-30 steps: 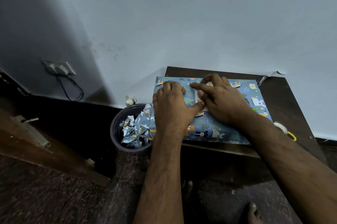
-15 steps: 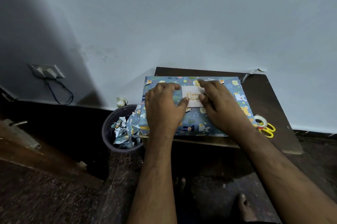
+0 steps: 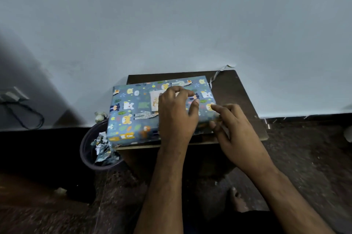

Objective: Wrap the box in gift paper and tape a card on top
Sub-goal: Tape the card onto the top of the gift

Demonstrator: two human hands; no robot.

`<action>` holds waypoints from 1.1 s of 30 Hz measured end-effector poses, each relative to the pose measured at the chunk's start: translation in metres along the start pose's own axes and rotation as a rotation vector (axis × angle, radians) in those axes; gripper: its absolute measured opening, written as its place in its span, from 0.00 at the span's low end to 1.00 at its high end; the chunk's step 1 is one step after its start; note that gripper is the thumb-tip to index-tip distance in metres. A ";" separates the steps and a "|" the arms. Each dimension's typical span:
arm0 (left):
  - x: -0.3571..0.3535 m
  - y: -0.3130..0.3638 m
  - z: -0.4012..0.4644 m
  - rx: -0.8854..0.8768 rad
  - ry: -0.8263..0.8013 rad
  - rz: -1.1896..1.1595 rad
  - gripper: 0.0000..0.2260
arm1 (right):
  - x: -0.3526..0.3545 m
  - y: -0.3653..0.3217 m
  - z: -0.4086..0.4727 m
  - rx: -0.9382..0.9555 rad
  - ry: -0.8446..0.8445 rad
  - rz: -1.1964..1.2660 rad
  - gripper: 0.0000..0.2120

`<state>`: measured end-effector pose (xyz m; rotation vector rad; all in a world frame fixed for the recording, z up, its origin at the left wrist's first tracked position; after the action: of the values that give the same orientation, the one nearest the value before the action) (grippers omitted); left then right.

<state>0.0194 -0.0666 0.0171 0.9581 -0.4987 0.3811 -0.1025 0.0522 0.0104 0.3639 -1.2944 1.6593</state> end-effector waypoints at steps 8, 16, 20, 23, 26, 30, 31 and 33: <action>-0.056 0.053 -0.024 -0.112 -0.160 -0.052 0.09 | 0.028 0.071 0.002 -0.303 0.123 -0.012 0.15; -0.071 0.053 -0.013 -0.072 -0.003 -0.085 0.08 | 0.002 0.092 0.027 -0.261 -0.160 -0.192 0.16; -0.069 0.052 -0.012 -0.042 0.064 -0.132 0.06 | -0.006 0.092 0.033 -0.252 -0.114 -0.284 0.12; -0.067 0.053 -0.015 -0.132 0.050 -0.157 0.05 | -0.004 0.095 0.035 -0.255 0.030 -0.156 0.08; -0.063 0.051 -0.017 -0.175 0.054 -0.232 0.08 | 0.006 0.089 0.035 -0.268 0.238 0.147 0.08; -0.054 0.055 -0.022 0.099 -0.016 -0.611 0.15 | 0.017 0.059 0.036 -0.234 0.328 0.532 0.09; -0.055 0.056 -0.025 0.161 -0.044 -0.688 0.16 | 0.017 0.052 0.034 -0.199 0.322 0.580 0.09; -0.054 0.054 -0.026 0.158 -0.090 -0.718 0.20 | 0.015 0.038 0.031 -0.130 0.298 0.577 0.08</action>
<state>-0.0469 -0.0213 0.0118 1.2397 -0.1801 -0.2749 -0.1502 0.0337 0.0112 -0.3615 -1.3402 1.9900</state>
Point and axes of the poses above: each hand's wrist, its own z-axis towards the middle knuckle, its own x-axis out of the back of the hand, y = z × x, the point moved 3 cm from there along z, towards the middle knuckle, and after that the axes turned 2 degrees about y, right-handed, at the moved point
